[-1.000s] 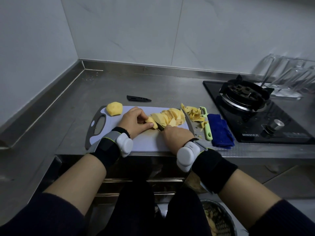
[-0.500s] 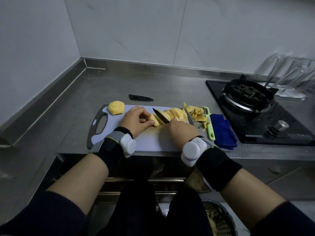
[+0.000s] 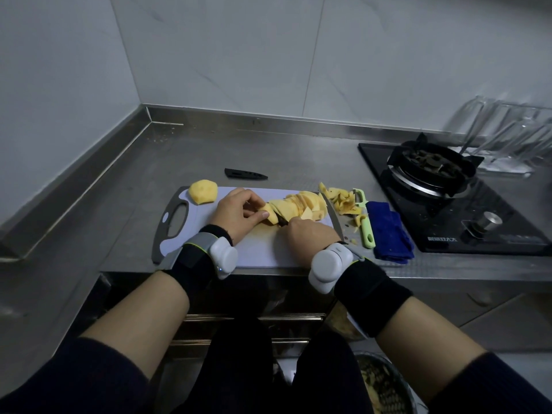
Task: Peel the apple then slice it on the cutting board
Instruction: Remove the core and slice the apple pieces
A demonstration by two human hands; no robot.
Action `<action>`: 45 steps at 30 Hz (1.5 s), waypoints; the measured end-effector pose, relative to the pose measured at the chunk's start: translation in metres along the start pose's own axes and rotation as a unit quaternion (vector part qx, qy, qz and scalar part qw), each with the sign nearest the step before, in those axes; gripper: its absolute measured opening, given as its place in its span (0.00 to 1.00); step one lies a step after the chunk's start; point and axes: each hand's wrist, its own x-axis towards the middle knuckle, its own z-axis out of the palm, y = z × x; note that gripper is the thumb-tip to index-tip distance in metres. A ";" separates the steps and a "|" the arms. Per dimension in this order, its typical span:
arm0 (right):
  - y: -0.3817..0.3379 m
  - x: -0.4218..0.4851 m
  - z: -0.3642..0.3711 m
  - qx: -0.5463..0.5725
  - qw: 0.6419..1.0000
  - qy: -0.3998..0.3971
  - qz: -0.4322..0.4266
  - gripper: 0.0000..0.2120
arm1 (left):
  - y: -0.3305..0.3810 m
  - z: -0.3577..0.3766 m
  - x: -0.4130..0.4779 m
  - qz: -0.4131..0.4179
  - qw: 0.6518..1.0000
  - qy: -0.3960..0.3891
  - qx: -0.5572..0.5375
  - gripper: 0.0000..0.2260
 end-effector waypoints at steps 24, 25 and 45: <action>0.006 -0.012 -0.008 -0.005 0.998 0.068 -0.012 0.10 | -0.001 0.002 0.000 -0.032 0.999 0.007 -0.042 0.08; 0.005 -0.012 -0.008 -0.007 0.998 0.066 -0.012 0.09 | -0.001 0.002 0.000 -0.029 0.999 0.008 -0.042 0.08; -0.006 0.003 -0.014 -0.007 0.998 -0.058 -0.016 0.12 | 0.001 0.003 0.001 -0.014 0.999 0.011 -0.028 0.08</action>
